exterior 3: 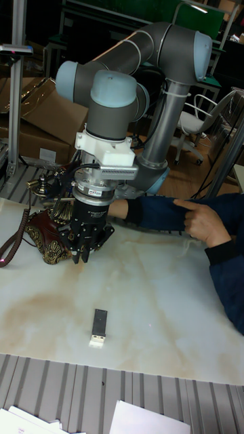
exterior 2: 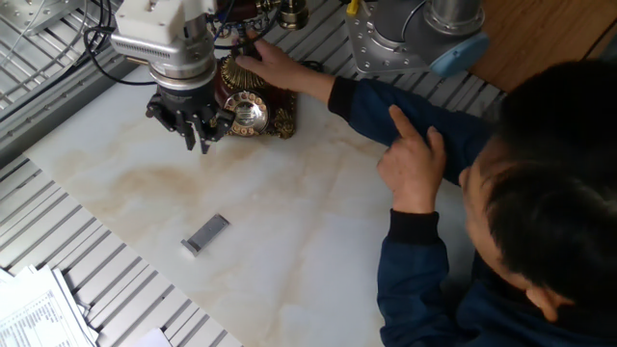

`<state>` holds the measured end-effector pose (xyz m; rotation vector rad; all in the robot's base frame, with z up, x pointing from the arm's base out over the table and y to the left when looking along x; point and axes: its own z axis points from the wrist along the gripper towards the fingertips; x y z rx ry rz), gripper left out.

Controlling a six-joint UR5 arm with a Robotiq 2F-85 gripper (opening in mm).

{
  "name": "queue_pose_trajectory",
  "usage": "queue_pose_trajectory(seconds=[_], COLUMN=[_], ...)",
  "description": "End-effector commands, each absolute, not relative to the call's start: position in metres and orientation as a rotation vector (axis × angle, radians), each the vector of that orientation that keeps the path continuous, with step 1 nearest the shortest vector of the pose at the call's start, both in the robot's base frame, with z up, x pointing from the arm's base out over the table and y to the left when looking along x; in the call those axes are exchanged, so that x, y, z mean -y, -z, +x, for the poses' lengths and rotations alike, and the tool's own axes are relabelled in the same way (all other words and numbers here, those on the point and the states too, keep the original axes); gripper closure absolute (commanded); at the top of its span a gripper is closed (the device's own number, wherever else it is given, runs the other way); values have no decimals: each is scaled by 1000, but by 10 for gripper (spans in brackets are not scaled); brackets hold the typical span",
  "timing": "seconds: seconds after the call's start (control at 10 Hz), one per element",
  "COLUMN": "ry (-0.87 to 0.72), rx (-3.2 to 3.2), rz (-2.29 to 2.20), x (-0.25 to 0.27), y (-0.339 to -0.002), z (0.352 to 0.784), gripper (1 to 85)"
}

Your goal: Dial a number on an old rotary phone

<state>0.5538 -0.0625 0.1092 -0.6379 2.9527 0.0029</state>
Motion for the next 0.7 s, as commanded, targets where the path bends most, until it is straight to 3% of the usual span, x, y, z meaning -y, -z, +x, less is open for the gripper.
queue_pose_trajectory(seconds=[0.0,0.6], ry=[-72,-25], rx=[-2946,-2985], rz=[-593,-594], x=[52,61], y=[-111,-107], z=[555,549], gripper=[257,337])
